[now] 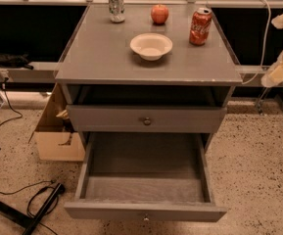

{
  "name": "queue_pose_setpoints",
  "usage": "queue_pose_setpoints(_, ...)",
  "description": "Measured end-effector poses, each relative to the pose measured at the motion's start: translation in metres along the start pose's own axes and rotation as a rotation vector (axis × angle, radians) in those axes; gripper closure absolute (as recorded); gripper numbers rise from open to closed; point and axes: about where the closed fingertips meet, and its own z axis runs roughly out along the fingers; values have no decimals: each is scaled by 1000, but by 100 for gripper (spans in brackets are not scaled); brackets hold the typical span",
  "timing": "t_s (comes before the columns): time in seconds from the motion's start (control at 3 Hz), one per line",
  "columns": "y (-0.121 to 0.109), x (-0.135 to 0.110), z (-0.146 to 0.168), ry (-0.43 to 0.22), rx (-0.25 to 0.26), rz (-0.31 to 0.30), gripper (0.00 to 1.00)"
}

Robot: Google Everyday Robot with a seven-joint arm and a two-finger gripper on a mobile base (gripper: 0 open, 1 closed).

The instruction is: Place coke can into middle drawer

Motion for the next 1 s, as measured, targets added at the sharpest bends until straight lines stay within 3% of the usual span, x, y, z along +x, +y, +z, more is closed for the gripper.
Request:
queue_pose_setpoints(0.33,-46,4,30,-174,-15,84,0)
queue_pose_setpoints(0.67,-90,4,65,-312,-2,108,0)
queue_pose_setpoints(1.0,-125,-12,67,-387,84,50,0)
